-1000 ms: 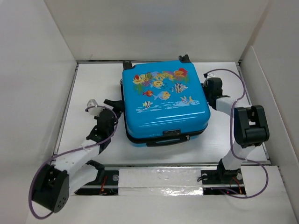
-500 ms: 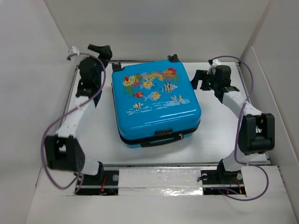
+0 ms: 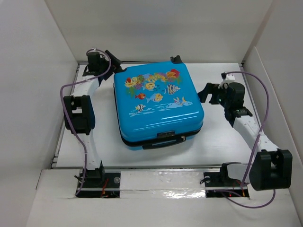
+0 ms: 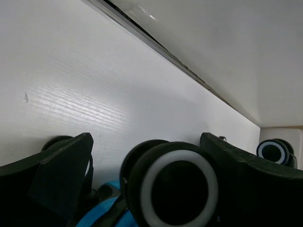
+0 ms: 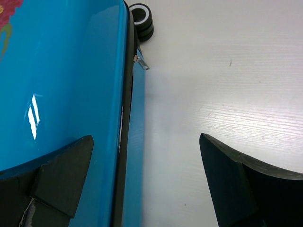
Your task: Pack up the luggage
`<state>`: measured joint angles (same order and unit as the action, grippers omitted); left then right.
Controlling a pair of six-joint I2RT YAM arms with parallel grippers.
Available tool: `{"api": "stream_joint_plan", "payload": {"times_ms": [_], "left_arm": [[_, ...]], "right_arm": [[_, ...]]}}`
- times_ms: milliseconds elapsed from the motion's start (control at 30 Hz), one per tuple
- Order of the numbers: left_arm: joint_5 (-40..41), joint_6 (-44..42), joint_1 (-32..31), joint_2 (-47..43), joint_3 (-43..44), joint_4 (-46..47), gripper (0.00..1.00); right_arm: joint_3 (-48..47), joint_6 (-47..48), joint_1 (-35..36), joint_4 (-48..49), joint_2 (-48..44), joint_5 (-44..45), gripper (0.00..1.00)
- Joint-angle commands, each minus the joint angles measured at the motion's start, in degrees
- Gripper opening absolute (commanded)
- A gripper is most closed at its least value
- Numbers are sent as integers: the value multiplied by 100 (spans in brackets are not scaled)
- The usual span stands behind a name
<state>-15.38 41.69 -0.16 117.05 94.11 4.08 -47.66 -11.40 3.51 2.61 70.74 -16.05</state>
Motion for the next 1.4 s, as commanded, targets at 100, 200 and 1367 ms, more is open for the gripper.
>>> {"api": "stream_joint_plan", "payload": {"times_ms": [100, 200, 1367], "left_arm": [[-1072, 181, -159, 28, 91, 506, 98], [-1055, 418, -221, -51, -233, 901, 94], [-845, 1298, -440, -1616, 810, -143, 0]], "right_arm": [[564, 138, 396, 152, -499, -267, 100], [696, 94, 449, 196, -666, -240, 100], [-58, -126, 774, 398, 26, -460, 100]]}}
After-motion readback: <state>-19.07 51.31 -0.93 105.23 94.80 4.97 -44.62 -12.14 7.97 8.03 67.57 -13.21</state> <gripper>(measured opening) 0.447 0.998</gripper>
